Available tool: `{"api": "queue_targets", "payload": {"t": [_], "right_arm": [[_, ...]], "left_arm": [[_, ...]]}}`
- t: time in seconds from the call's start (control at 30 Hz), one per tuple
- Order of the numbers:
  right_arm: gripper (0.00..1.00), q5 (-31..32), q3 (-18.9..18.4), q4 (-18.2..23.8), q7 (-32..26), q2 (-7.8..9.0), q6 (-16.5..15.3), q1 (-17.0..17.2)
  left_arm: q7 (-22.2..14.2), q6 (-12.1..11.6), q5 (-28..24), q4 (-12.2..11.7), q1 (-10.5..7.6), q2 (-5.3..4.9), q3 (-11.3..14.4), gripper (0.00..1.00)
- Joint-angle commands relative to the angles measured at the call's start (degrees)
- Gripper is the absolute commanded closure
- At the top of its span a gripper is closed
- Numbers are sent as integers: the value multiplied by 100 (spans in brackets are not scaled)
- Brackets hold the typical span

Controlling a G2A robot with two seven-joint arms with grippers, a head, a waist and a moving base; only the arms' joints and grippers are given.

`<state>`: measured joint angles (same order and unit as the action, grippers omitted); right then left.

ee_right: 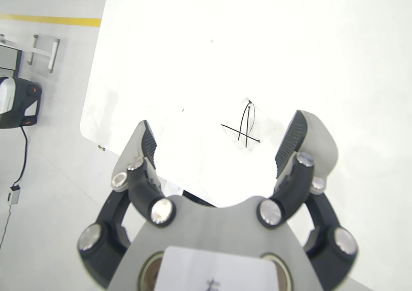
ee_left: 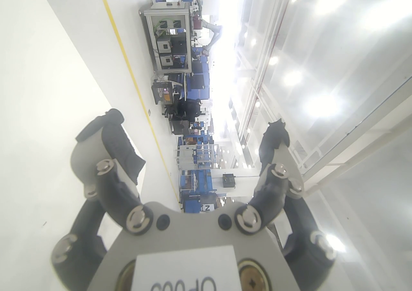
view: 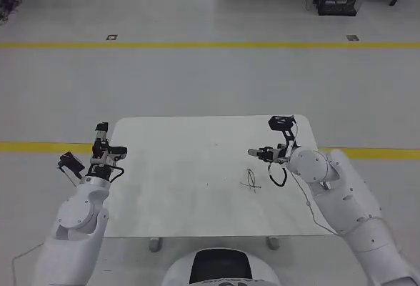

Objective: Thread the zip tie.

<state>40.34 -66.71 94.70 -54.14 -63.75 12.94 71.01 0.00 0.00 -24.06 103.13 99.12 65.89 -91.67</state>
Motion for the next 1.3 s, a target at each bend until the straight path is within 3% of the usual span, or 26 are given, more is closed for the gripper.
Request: {"api": "queue_targets", "payload": {"t": [0.0,0.33,0.43,0.63,0.9,1.27], "right_arm": [[0,-4,-8,5,6,1,-1,5],[0,126,15,-27,27,6,11,10],[0,507,245,-134,-212,-9,22,-154],[0,943,936,-669,-875,-150,109,-858],[0,875,1667,-1646,-1064,-419,256,-1401],[0,832,1724,-1748,-1059,-453,242,-1463]], "left_arm": [[0,0,0,0,0,0,0,0],[0,0,0,0,0,0,0,0],[0,0,0,0,0,0,0,0],[0,0,0,0,0,0,0,0],[0,0,0,0,0,0,0,0],[0,0,0,0,0,0,0,0]]}}
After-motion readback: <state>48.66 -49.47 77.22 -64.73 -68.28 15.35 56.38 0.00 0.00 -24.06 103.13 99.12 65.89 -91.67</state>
